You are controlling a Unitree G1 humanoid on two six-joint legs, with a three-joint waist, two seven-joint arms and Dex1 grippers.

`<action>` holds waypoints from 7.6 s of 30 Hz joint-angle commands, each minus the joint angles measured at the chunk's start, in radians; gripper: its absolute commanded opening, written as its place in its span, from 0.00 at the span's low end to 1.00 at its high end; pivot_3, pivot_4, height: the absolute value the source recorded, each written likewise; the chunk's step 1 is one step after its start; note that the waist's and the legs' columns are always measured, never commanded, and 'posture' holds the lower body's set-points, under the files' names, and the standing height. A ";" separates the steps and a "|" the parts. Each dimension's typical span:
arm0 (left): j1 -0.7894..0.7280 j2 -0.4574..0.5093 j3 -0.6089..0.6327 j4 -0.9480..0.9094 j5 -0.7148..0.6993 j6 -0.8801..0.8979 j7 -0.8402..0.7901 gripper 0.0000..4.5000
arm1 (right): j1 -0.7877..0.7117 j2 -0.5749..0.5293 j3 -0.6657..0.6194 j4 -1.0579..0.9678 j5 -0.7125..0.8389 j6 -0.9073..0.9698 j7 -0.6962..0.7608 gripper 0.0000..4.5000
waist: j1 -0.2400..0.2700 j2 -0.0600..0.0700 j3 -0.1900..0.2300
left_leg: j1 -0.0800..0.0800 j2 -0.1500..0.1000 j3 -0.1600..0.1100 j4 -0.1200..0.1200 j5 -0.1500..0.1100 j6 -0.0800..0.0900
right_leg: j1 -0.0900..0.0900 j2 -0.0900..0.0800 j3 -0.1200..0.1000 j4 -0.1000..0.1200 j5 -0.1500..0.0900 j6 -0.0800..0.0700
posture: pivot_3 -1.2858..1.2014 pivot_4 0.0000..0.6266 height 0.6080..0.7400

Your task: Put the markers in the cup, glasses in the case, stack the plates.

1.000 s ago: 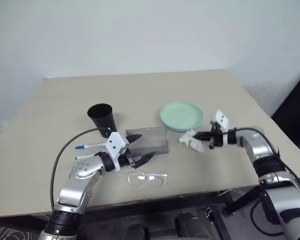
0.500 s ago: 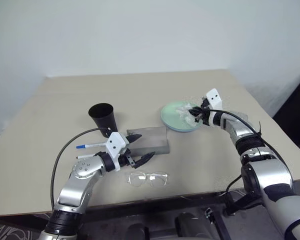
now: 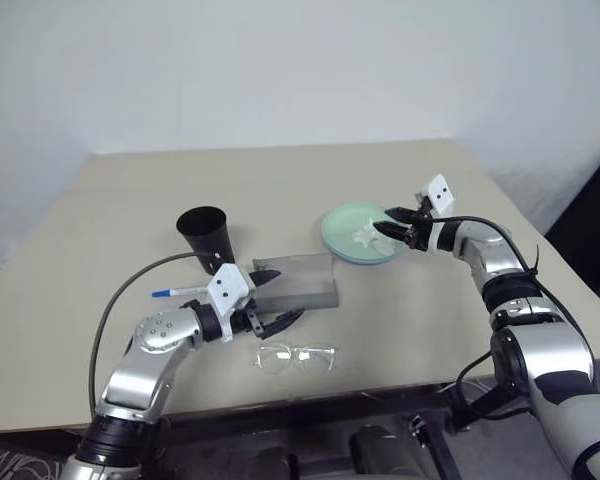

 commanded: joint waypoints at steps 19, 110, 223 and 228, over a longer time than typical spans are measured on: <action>-0.283 0.093 -0.262 0.238 0.118 -0.098 -0.486 1.00 | 0.371 -0.029 0.073 -0.663 0.163 0.345 0.142 0.50 | 0.004 0.000 0.000 | -0.001 0.000 0.000 0.001 0.000 0.000 | -0.001 0.000 0.000 0.000 0.000 0.000 | 0.52 0.00 1.00; -0.846 -0.176 -0.185 1.256 0.379 -0.415 -0.553 0.10 | 0.366 -0.002 0.101 -0.623 0.154 0.271 -0.022 0.52 | 0.025 0.000 0.000 | -0.003 -0.002 0.000 0.003 0.002 0.003 | -0.001 0.000 0.001 0.001 0.000 0.000 | 0.52 0.00 1.00; -0.769 0.145 -0.306 1.290 0.639 -0.483 -0.541 0.39 | 0.406 0.021 0.099 -0.680 0.187 0.310 -0.048 0.52 | 0.025 -0.002 -0.001 | -0.002 -0.001 0.000 0.004 0.002 0.003 | -0.001 0.000 0.001 0.004 0.000 0.000 | 0.52 0.00 1.00; -0.765 0.154 -0.293 1.295 0.627 -0.495 -0.541 0.03 | 0.404 0.022 0.101 -0.679 0.186 0.312 -0.048 0.52 | 0.025 -0.002 -0.001 | -0.001 -0.001 0.000 0.005 0.002 0.003 | -0.001 0.000 0.001 0.007 0.000 0.000 | 0.52 0.00 1.00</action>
